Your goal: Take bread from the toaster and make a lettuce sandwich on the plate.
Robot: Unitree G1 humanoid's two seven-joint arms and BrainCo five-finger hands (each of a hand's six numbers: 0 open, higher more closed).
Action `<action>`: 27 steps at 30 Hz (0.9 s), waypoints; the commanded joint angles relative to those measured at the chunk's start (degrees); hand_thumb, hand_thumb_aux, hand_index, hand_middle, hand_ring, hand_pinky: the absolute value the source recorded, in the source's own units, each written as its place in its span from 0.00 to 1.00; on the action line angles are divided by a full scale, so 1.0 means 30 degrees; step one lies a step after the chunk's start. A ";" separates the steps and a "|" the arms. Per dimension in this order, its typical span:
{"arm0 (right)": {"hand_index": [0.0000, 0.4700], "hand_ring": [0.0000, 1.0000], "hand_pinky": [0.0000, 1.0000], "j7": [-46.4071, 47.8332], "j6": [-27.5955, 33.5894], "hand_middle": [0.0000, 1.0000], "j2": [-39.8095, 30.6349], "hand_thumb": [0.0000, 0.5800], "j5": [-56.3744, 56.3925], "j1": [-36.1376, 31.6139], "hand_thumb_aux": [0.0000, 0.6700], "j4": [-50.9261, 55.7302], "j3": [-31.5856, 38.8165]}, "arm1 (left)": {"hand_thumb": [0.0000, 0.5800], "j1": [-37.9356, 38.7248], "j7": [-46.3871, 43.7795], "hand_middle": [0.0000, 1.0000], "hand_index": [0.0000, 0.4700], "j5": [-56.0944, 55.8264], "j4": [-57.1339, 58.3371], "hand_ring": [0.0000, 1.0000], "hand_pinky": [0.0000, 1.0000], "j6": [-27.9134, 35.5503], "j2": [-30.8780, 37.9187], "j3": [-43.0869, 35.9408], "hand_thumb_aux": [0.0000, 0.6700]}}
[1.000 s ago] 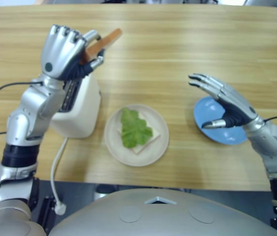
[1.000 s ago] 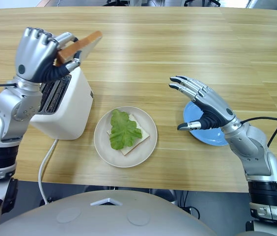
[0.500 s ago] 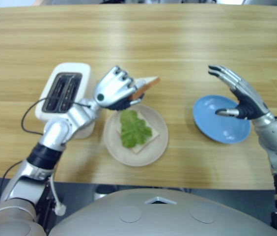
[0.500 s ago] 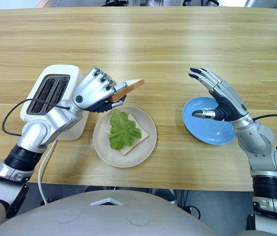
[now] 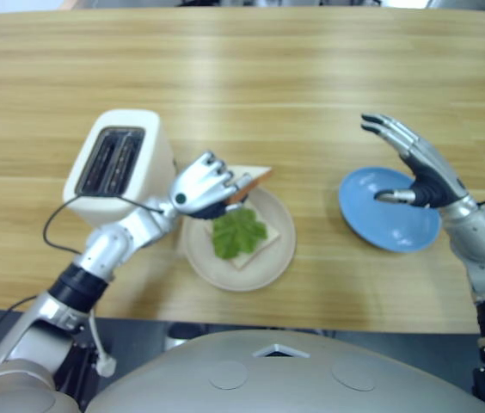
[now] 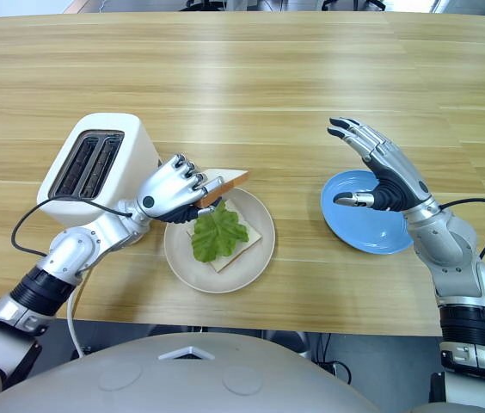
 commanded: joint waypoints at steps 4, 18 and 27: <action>0.00 0.00 0.00 0.0321 -0.0060 0.00 -0.0206 0.00 0.0065 -0.0057 0.00 0.0089 0.0322 | 1.00 0.0544 0.0810 1.00 0.98 0.0700 0.0435 1.00 1.00 0.0442 -0.0244 -0.1359 1.00; 0.00 0.00 0.00 0.0452 -0.0014 0.00 -0.0110 0.00 0.0075 0.0201 0.00 -0.0148 0.0539 | 1.00 0.0057 0.3559 1.00 0.98 0.2206 0.3541 1.00 1.00 0.1305 -0.0231 -0.3631 1.00; 0.00 0.00 0.00 0.0472 0.0086 0.00 -0.0226 0.00 0.0194 0.0524 0.00 -0.0470 0.0521 | 1.00 -0.0244 0.4014 1.00 0.98 0.2276 0.4615 1.00 1.00 0.1586 -0.0188 -0.4772 1.00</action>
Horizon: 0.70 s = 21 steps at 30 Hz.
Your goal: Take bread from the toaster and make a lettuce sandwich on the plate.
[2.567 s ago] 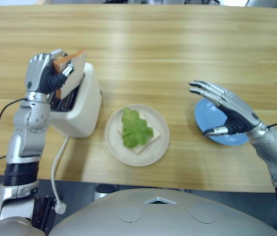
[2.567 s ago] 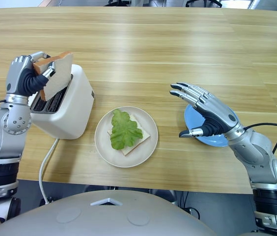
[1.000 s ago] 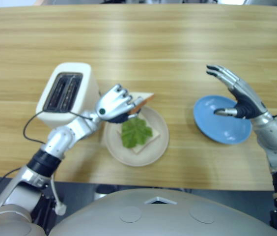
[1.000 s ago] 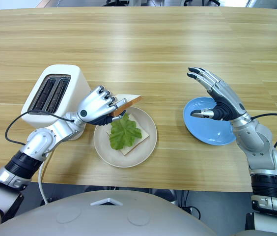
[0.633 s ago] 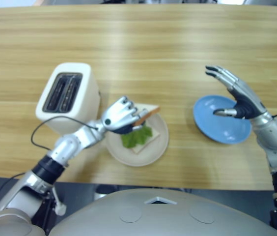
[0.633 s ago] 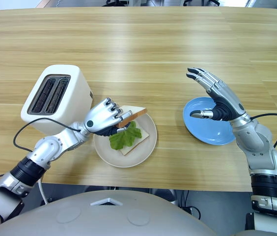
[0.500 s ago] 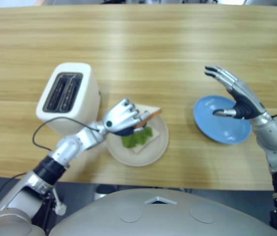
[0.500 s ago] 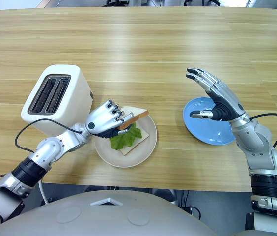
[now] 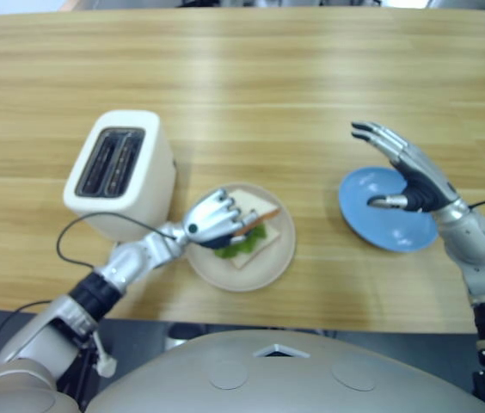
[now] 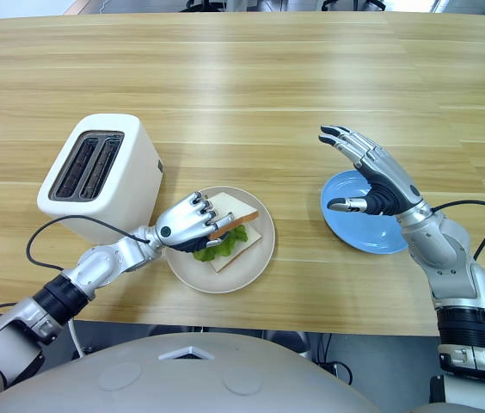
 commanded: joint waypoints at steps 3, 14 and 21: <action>0.00 0.00 0.00 0.0263 0.0126 0.00 -0.0243 0.00 0.0193 0.0320 0.00 -0.0433 -0.0110 | 1.00 0.0310 -0.0437 1.00 0.98 -0.0285 -0.0019 1.00 1.00 -0.0479 0.0151 -0.0991 1.00; 0.00 0.00 0.00 0.0257 0.0283 0.00 -0.0260 0.00 0.0162 0.0416 0.00 -0.0546 -0.0087 | 1.00 0.1133 -0.2676 1.00 0.98 -0.3111 -0.1338 1.00 1.00 -0.2032 0.0255 -0.0589 1.00; 0.00 0.00 0.00 0.0248 0.0303 0.00 -0.0256 0.00 0.0079 0.0389 0.00 -0.0497 -0.0044 | 0.34 0.1149 -0.5766 0.85 0.18 -0.4344 0.0157 0.85 0.85 -0.2883 0.0523 -0.0801 0.19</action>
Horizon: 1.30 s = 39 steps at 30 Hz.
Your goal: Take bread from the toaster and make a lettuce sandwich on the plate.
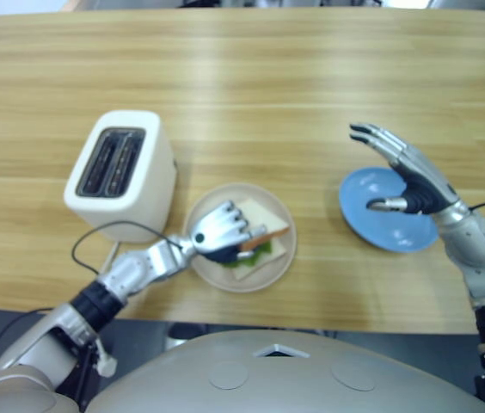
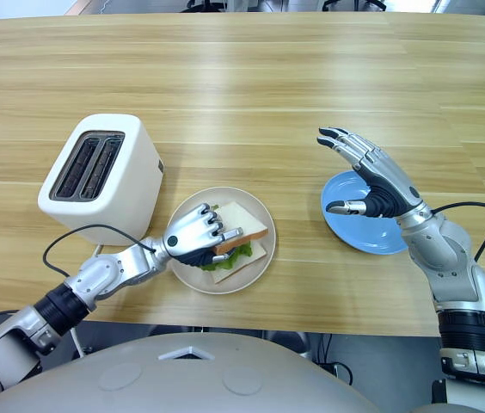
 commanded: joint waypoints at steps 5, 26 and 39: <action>0.00 0.00 0.00 0.0180 0.0149 0.00 -0.0193 0.00 -0.0009 0.0107 0.00 0.0039 -0.0072 | 0.00 0.0349 -0.4433 0.53 0.00 -0.2475 0.2052 0.53 0.53 -0.1672 0.0458 -0.0284 0.00; 0.00 0.00 0.00 0.0204 0.0146 0.00 -0.0358 0.00 -0.0201 0.0036 0.00 0.0289 0.0035 | 0.00 0.1245 -1.0450 0.00 0.00 -0.8315 -0.1336 0.00 0.00 -0.2864 0.0252 0.2360 0.00; 0.00 0.00 0.00 0.0001 0.0044 0.00 -0.0338 0.00 -0.0263 -0.0180 0.00 0.0519 0.0068 | 0.00 0.0759 -1.3031 0.00 0.00 -1.3807 -0.8674 0.00 0.00 -0.1301 0.0191 0.9301 0.00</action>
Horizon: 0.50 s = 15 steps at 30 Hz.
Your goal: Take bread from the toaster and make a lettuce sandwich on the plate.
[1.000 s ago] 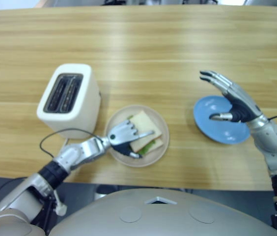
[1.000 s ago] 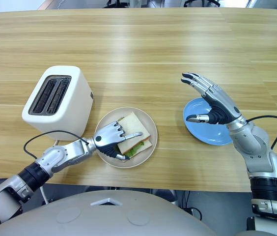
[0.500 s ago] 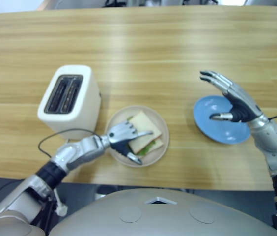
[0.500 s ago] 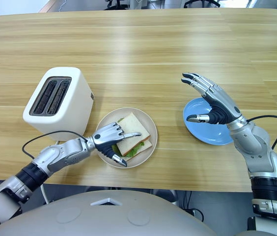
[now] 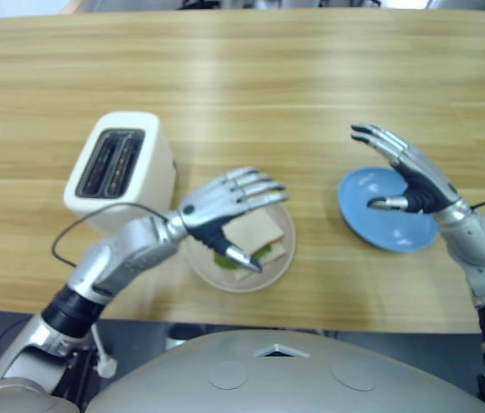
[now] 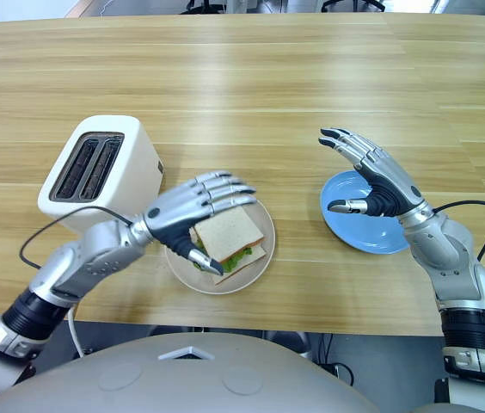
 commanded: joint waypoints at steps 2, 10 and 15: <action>0.00 0.00 0.00 0.0227 -0.0017 0.00 0.0048 0.00 0.0247 0.0177 0.00 -0.0330 0.0185 | 0.00 -0.0147 -0.0353 0.00 0.00 -0.2719 -0.0364 0.00 0.00 0.0339 0.0333 0.3012 0.00; 0.00 0.12 0.12 0.4639 0.1146 0.12 -0.1881 0.00 0.5846 0.4350 0.00 -0.3032 0.1445 | 0.17 0.6790 -0.4737 0.00 0.09 -0.9185 0.2218 0.00 0.00 -0.3474 0.5364 0.4809 0.09; 0.98 1.00 1.00 0.6664 0.2008 1.00 -0.3167 1.00 0.6920 0.6688 1.00 -0.3708 0.1040 | 1.00 1.1062 -0.6722 0.97 0.98 -1.0303 0.3938 0.97 0.97 -0.5675 0.7235 0.4919 1.00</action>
